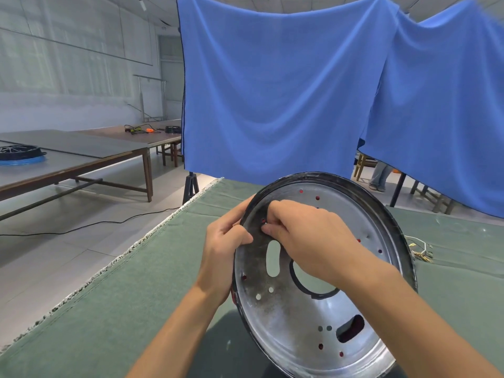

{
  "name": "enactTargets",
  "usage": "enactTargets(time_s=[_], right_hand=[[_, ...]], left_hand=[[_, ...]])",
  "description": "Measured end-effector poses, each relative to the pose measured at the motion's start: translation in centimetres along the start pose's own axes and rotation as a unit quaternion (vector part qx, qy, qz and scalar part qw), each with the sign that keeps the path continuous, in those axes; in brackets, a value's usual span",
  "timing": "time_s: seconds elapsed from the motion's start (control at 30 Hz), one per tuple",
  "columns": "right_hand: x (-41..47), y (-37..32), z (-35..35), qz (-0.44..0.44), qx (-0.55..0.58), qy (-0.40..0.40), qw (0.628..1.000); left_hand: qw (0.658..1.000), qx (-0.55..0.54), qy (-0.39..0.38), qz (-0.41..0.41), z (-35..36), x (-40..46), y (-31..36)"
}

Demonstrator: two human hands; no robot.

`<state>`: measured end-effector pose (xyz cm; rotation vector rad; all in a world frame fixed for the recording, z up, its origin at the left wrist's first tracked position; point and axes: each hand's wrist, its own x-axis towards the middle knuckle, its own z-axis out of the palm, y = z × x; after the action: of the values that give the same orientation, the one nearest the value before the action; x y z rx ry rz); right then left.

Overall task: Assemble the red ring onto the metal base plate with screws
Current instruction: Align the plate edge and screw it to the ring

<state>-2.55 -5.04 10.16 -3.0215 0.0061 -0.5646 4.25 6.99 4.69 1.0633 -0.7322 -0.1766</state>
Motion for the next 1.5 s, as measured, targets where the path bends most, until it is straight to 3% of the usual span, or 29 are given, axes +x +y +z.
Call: enactTargets(time_s=[0.47,1.1,1.37,1.5], right_hand=[[0.2,0.7,-0.2,0.013,0.132,-0.018,0.991],[0.3,0.2,-0.5,0.015,0.122,-0.021,0.992],[1.2,-0.1,-1.4,0.072,0.101,-0.08,0.989],[0.9,-0.3,-0.6,0.07,0.119,-0.03,0.99]], left_hand=[[1.0,-0.007,-0.005,0.018,0.1,-0.1,0.5],[0.999,-0.034,-0.019,0.006,0.0,0.0,0.8],[1.0,-0.009,-0.021,0.009,0.2,-0.1,0.6],[1.0,-0.025,-0.011,0.014,0.2,-0.2,0.7]])
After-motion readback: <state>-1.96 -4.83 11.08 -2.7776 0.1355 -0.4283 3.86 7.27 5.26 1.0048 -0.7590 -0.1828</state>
